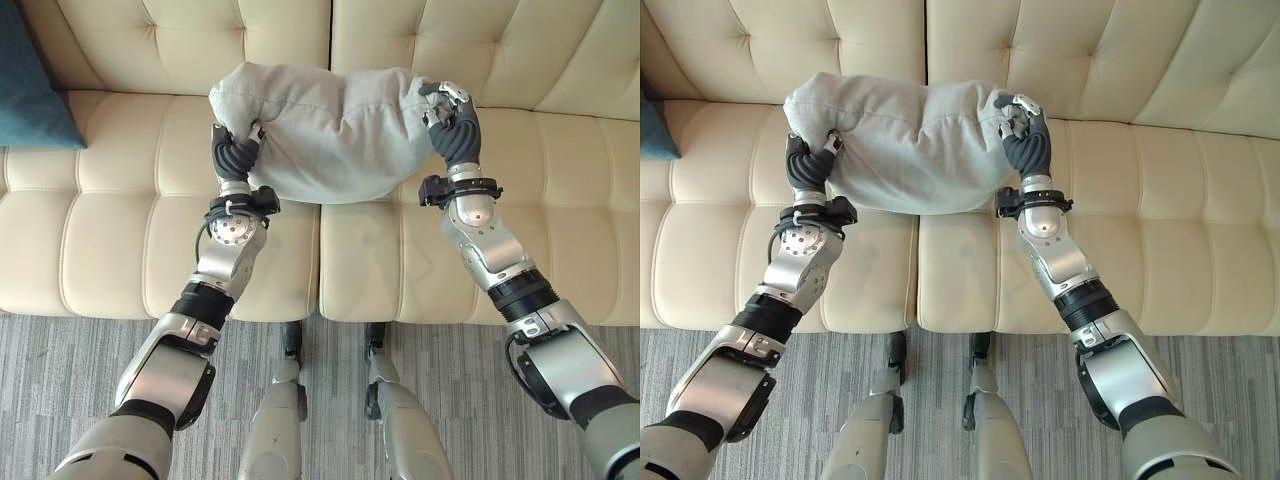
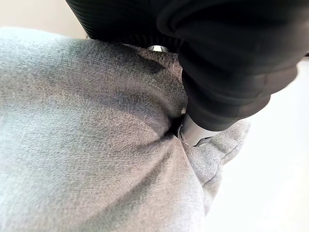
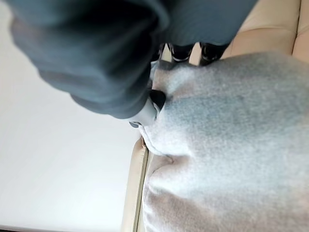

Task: Pick up all the scattered cushions and arrange them neatly on the sofa.

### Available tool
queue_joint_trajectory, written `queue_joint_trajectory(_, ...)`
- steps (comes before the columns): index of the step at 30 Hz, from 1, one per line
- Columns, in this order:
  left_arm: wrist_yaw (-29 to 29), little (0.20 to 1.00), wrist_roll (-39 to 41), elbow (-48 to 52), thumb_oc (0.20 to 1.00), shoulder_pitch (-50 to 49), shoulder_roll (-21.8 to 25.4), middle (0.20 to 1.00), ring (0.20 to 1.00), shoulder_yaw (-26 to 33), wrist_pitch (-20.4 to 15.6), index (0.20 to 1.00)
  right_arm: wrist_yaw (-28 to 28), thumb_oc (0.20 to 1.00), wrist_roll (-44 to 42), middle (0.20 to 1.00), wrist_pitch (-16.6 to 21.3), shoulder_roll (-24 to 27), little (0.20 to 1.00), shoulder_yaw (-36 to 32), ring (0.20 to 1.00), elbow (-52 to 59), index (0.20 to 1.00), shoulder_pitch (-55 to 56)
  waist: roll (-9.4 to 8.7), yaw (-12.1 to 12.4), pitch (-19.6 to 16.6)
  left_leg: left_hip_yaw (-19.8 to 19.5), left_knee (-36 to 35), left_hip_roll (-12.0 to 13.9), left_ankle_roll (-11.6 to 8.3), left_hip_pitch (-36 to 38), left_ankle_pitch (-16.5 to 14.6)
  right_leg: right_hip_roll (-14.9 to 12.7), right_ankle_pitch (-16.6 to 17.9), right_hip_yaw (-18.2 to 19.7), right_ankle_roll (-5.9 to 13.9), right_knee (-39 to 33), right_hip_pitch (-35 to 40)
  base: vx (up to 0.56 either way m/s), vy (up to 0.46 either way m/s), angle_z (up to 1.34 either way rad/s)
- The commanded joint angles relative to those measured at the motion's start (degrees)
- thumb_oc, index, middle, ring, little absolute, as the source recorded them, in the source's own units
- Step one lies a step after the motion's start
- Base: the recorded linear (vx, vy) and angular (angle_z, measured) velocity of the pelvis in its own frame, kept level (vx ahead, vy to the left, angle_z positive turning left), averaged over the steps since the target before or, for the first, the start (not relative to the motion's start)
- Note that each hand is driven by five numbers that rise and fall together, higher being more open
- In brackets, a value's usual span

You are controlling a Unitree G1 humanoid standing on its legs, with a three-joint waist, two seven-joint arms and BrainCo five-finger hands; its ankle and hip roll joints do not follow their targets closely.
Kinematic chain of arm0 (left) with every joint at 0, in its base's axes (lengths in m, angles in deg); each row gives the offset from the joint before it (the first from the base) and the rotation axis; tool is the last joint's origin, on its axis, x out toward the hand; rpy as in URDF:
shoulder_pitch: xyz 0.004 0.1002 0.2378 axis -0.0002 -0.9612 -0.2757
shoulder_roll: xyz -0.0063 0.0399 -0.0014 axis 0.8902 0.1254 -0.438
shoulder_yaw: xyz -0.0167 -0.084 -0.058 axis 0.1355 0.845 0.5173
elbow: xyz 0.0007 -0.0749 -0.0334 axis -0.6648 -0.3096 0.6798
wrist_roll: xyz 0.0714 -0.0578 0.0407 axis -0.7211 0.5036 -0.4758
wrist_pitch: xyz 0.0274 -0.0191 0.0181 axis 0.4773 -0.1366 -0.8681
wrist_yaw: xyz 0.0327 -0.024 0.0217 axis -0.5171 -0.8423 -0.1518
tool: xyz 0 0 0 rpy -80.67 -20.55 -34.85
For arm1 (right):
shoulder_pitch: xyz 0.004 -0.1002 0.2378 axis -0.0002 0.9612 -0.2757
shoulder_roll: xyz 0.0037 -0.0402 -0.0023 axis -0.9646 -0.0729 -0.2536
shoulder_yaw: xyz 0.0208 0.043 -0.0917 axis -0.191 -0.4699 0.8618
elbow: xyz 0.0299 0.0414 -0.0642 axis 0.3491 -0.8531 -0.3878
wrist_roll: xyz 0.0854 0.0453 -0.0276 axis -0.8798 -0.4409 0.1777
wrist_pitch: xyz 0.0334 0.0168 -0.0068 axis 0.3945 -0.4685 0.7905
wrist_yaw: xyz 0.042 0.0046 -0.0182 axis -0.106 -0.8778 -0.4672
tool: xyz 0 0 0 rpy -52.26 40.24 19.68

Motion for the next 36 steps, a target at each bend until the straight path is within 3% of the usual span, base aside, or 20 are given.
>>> queue_joint_trajectory(1, 1.92, 0.200, -0.04, -1.64, 0.200, 13.19, -0.13, 0.200, 0.200, -7.68, -2.19, 0.200, -1.17, 0.200, 1.37, 0.200, 1.45, -0.94, 0.200, 5.06, 0.200, -3.59, 0.200, -10.62, 0.09, 0.15, -0.28, -3.44, 4.07, 1.80, -2.54, -1.63, -5.38, -5.21, -12.44, -0.12, 7.30, 6.38, 4.06, 0.00, 0.000, 0.00)
queue_joint_trajectory(5, 2.86, 0.200, -0.52, -10.65, 0.200, 24.68, 2.83, 0.200, 0.200, -12.33, -0.62, 0.200, -2.61, 0.200, 2.95, 0.200, -1.34, 3.23, 0.200, 12.98, 0.200, -16.25, 0.200, -22.58, 0.03, 0.60, -0.02, -3.51, 2.91, 2.03, -2.97, -1.83, -4.54, -5.00, -11.69, -0.71, 7.77, 5.76, 3.63, -0.01, -0.008, 0.01)
queue_joint_trajectory(8, 3.06, 0.915, -7.65, -19.14, 0.915, 35.07, 7.45, 0.915, 0.915, -19.58, 2.08, 0.915, -4.23, 0.200, 5.73, 0.200, -3.28, 6.79, 0.200, 20.04, 0.200, -25.94, 0.200, -30.92, 0.15, 0.87, -0.05, -3.52, 1.04, 2.17, -3.35, -1.80, -3.21, -4.85, -10.56, -1.25, 8.23, 4.70, 3.30, -0.01, -0.018, 0.13)
queue_joint_trajectory(9, 2.42, 1.000, -14.11, -23.34, 1.000, 40.16, 9.85, 1.000, 1.000, -24.44, 4.25, 1.000, -4.25, 0.200, 8.26, 0.200, -4.24, 7.89, 0.200, 23.38, 0.200, -29.36, 0.200, -34.38, 0.25, 0.90, -0.48, -3.54, 0.00, 2.11, -3.45, -1.85, -2.58, -4.70, -9.91, -1.29, 8.49, 4.02, 3.03, 0.00, -0.013, 0.11)
queue_joint_trajectory(10, 2.44, 1.000, -14.09, -23.45, 1.000, 40.31, 9.83, 1.000, 1.000, -24.50, 4.21, 1.000, -4.27, 0.451, 8.24, 0.451, -4.21, 7.89, 0.451, 23.37, 0.451, -29.44, 0.451, -34.49, 0.23, 0.92, -0.37, -3.54, -0.03, 2.11, -3.45, -1.81, -2.56, -4.70, -9.90, -1.29, 8.49, 4.02, 3.06, 0.01, 0.000, 0.07)
queue_joint_trajectory(11, 1.66, 1.000, -17.96, -27.20, 1.000, 44.33, 10.89, 1.000, 1.000, -27.96, 5.79, 1.000, -2.82, 1.000, 9.55, 1.000, -4.65, 8.62, 1.000, 24.69, 1.000, -32.25, 1.000, -37.01, 0.38, 0.96, -0.82, -3.66, -0.91, 2.09, -3.59, -2.07, -1.95, -4.67, -9.24, -1.53, 8.72, 3.14, 2.84, 0.00, 0.000, 0.00)
queue_joint_trajectory(15, 2.70, 1.000, -11.60, -31.72, 1.000, 46.44, 11.47, 1.000, 1.000, -26.62, 5.17, 1.000, -2.27, 1.000, 6.32, 1.000, -5.33, 10.61, 1.000, 24.81, 1.000, -35.69, 1.000, -39.99, 0.57, 1.23, -1.23, -3.75, -2.10, 1.78, -3.68, -2.31, -1.29, -4.50, -8.74, -1.68, 8.94, 2.19, 2.63, 0.00, 0.000, 0.00)
queue_joint_trajectory(17, 3.50, 1.000, -1.84, -32.03, 1.000, 45.41, 11.46, 1.000, 1.000, -22.28, 3.74, 1.000, -1.03, 1.000, 1.40, 1.000, -5.51, 11.92, 1.000, 21.69, 1.000, -36.13, 1.000, -39.29, 0.79, 1.42, -1.48, -3.91, -2.48, 1.52, -3.68, -2.42, -0.98, -4.42, -8.53, -1.70, 8.94, 1.65, 2.60, 0.00, 0.004, 0.02)
queue_joint_trajectory(18, 4.81, 1.000, 11.76, -30.97, 1.000, 43.01, 11.29, 1.000, 1.000, -16.70, 1.54, 1.000, 0.39, 1.000, -4.42, 1.000, -5.51, 12.95, 1.000, 17.69, 1.000, -35.86, 1.000, -37.61, 1.03, 1.64, -1.61, -3.98, -2.91, 1.31, -3.70, -1.99, -1.00, -4.33, -8.60, -1.66, 8.91, 1.19, 3.01, 0.05, 0.020, 0.01)
queue_joint_trajectory(19, 5.47, 1.000, 17.88, -29.86, 1.000, 41.89, 11.34, 1.000, 1.000, -14.12, 0.72, 1.000, 1.33, 1.000, -8.08, 1.000, -4.88, 13.07, 1.000, 15.07, 1.000, -35.19, 1.000, -36.31, 1.14, 1.66, -1.78, -4.02, -3.20, 1.29, -3.75, -1.52, -1.40, -4.20, -8.87, -1.62, 8.93, 1.02, 3.37, 0.04, 0.016, 0.00)
queue_joint_trajectory(20, 5.59, 1.000, 18.04, -29.84, 1.000, 41.80, 11.38, 1.000, 1.000, -14.16, 0.69, 1.000, 1.38, 1.000, -8.11, 1.000, -4.89, 13.10, 1.000, 15.03, 1.000, -35.05, 1.000, -36.16, 1.11, 1.63, -1.85, -4.03, -3.21, 1.22, -3.70, -1.72, -1.09, -4.25, -8.62, -1.63, 8.93, 0.99, 3.21, 0.05, 0.012, 0.00)
queue_joint_trajectory(22, 5.35, 1.000, 29.94, -27.40, 1.000, 38.42, 10.60, 1.000, 1.000, -7.43, -0.57, 1.000, 5.12, 1.000, -15.30, 1.000, -2.69, 11.77, 1.000, 7.79, 1.000, -32.42, 1.000, -32.58, 1.55, 1.49, -2.49, -4.10, -4.18, 1.06, -3.70, -0.64, -1.56, -4.06, -9.00, -1.69, 8.92, 0.41, 4.03, 0.04, 0.035, 0.00)
queue_joint_trajectory(27, 4.54, 1.000, 31.46, -25.99, 1.000, 35.07, 11.97, 1.000, 1.000, -3.65, -0.52, 1.000, 8.58, 1.000, -14.29, 1.000, -2.16, 11.32, 1.000, 1.94, 1.000, -29.53, 1.000, -28.60, 1.73, 1.03, -3.40, -4.17, -4.67, 0.80, -3.59, -0.14, -1.32, -4.15, -8.80, -1.65, 8.87, 0.14, 4.18, 0.01, 0.008, 0.00)
queue_joint_trajectory(31, 4.14, 1.000, 29.72, -27.79, 1.000, 34.85, 14.02, 1.000, 1.000, -3.31, 0.17, 1.000, 10.91, 1.000, -13.22, 1.000, -2.11, 11.75, 1.000, -0.02, 1.000, -31.19, 1.000, -28.10, 1.77, 0.83, -4.00, -4.06, -4.78, 0.72, -3.54, 0.10, -1.43, -4.20, -8.81, -1.67, 8.83, 0.09, 4.18, 0.00, 0.000, 0.00)
queue_joint_trajectory(34, 4.54, 1.000, 25.60, -28.04, 1.000, 32.98, 18.64, 1.000, 1.000, -3.75, 1.13, 1.000, 11.56, 1.000, -13.38, 1.000, -1.88, 13.85, 1.000, -1.58, 1.000, -32.47, 1.000, -26.29, 2.14, 0.79, -4.38, -3.90, -4.85, 0.78, -3.48, 0.44, -1.37, -4.21, -8.76, -1.57, 8.62, 0.01, 4.27, 0.00, 0.011, -0.01)
queue_joint_trajectory(36, 4.53, 1.000, 25.49, -27.95, 1.000, 32.85, 18.67, 1.000, 1.000, -3.77, 1.18, 1.000, 11.51, 1.000, -13.42, 1.000, -1.80, 13.82, 1.000, -1.71, 1.000, -32.37, 1.000, -26.04, 2.05, 0.78, -4.45, -3.90, -4.88, 0.78, -3.49, 0.49, -1.37, -4.20, -8.76, -1.57, 8.61, 0.00, 4.31, 0.00, 0.000, 0.00)
